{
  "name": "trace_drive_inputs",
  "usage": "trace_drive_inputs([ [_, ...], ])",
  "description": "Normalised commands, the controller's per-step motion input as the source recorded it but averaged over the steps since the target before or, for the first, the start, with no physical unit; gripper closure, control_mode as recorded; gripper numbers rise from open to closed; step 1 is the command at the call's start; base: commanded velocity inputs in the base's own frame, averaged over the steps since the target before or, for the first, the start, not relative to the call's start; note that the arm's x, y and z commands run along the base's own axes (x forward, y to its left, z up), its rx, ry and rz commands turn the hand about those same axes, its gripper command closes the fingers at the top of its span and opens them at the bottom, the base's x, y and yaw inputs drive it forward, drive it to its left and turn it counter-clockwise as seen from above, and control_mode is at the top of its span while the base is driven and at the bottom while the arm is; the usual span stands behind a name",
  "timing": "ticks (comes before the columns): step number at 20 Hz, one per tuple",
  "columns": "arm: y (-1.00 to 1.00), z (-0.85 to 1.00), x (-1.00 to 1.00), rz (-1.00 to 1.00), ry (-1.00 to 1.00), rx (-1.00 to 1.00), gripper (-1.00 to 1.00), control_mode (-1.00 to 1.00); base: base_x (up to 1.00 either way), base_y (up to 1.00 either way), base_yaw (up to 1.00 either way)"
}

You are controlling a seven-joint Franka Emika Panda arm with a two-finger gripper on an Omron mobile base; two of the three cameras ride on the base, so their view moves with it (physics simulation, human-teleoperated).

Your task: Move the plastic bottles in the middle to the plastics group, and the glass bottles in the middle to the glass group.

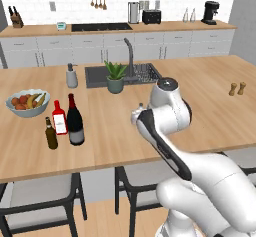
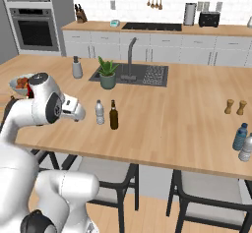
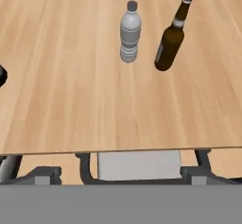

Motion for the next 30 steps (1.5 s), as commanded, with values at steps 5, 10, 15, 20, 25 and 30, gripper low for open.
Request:
trace_drive_inputs([
  [5,-1.00,0.09,0.01,0.00,0.00,-0.03,-1.00,-1.00,0.00,0.00,0.00],
  [10,-0.88,0.00,0.02,0.03,-0.06,-0.02,-1.00,-1.00,0.00,0.00,0.00],
  [15,-0.33,0.00,0.39,0.06,-0.15,0.00,-1.00,-1.00,0.00,0.00,0.00],
  [20,0.00,0.00,0.94,0.00,-0.01,0.00,-1.00,-1.00,0.00,0.00,0.00],
  [25,0.11,0.02,0.79,0.00,0.13,0.00,-1.00,-1.00,0.00,0.00,0.00],
  [30,0.17,-0.05,0.51,0.00,0.17,0.00,-1.00,-1.00,0.00,0.00,0.00],
])
